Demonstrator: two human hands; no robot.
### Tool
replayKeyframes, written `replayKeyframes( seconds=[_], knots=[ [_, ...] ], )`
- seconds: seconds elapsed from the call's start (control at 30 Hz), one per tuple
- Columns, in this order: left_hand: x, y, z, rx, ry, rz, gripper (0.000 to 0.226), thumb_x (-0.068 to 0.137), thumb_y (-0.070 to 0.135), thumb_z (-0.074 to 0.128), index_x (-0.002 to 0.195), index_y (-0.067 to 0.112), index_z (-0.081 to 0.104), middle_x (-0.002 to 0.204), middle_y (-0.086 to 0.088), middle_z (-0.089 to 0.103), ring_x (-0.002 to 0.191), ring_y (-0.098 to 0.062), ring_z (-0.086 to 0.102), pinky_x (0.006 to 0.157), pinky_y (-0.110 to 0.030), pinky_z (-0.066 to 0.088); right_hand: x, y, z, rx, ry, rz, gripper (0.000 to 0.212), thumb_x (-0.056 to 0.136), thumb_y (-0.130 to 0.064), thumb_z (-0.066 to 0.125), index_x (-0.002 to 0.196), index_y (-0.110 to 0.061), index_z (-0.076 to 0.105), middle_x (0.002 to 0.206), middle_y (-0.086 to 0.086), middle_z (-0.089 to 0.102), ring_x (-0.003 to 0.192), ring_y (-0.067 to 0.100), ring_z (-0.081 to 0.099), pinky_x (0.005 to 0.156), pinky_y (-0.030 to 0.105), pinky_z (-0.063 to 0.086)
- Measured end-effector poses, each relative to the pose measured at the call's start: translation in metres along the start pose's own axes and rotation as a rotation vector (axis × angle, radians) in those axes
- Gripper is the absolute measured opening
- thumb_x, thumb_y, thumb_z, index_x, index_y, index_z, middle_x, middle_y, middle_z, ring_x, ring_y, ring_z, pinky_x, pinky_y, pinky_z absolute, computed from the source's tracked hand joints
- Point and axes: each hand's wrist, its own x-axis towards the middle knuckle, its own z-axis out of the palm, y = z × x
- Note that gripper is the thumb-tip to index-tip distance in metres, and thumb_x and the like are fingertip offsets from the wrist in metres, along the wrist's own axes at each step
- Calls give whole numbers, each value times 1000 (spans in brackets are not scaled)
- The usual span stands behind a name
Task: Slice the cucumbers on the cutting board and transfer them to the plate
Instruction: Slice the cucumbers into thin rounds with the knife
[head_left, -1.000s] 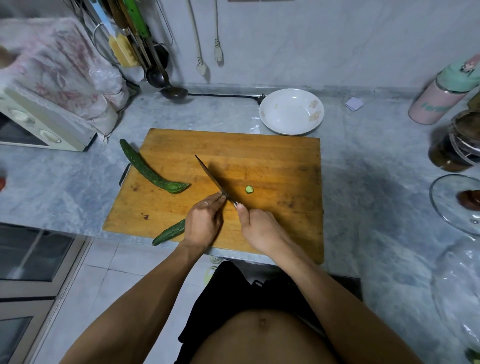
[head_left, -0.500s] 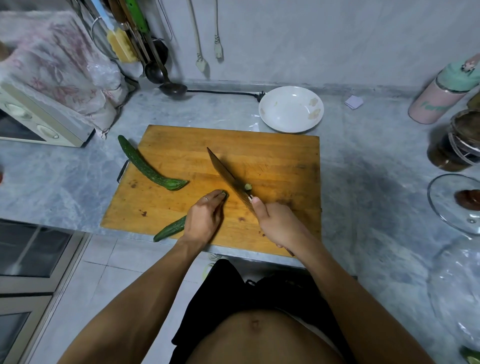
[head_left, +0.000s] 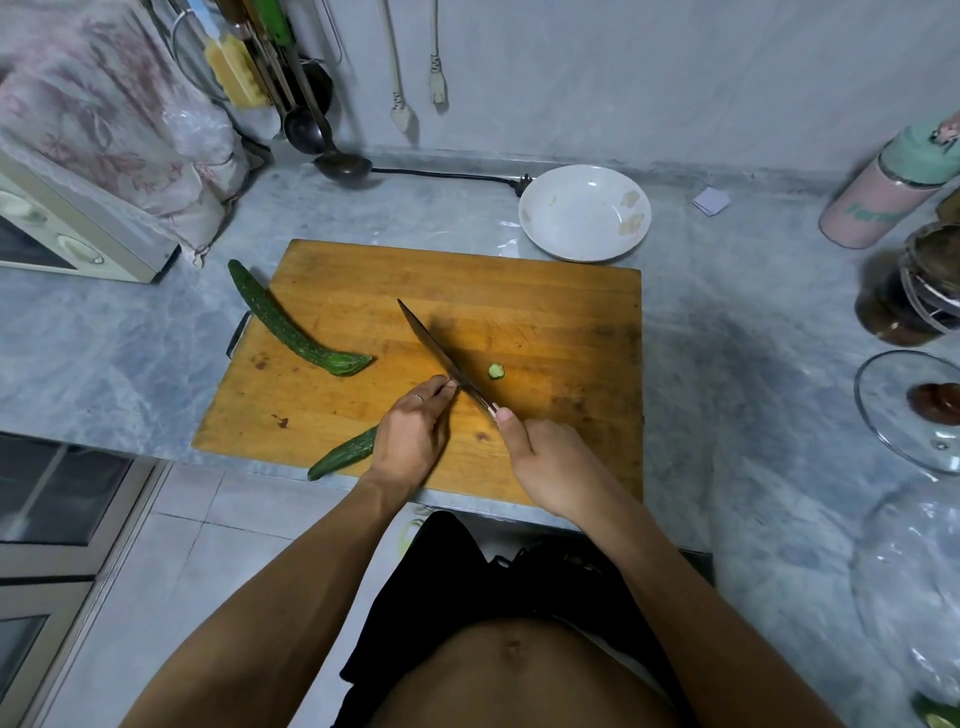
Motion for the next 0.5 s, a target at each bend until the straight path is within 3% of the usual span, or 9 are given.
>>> replayKeyframes(
  seconds=[0.2,0.3,0.43,0.5],
  knots=[
    [-1,0,2,-6,15,11,34,85,4,66,118,9,68,126,-9,64,107,-28,65,82,-38,58,5,-2,0,23,-30,43,56,105,-50,17,61,-32,44,61,-6,48,63,11,46,62,30,35],
    [-2,0,4,-7,18,15,34,83,1,67,116,7,70,124,-11,65,106,-29,65,80,-38,58,12,-3,5,-2,-24,73,62,104,-53,16,64,-23,52,70,3,56,74,19,53,66,32,39],
    [-2,2,3,-8,17,10,29,89,6,61,116,10,69,126,-7,64,110,-27,63,78,-35,56,18,-5,16,-44,6,100,69,103,-55,15,95,-11,68,96,15,64,103,31,54,85,40,47],
    [-1,3,0,-16,24,21,29,91,9,56,117,10,69,126,-6,64,111,-26,62,80,-33,55,19,-4,19,-17,12,113,70,102,-57,18,107,-11,70,98,13,66,105,29,56,90,41,48]
  ],
)
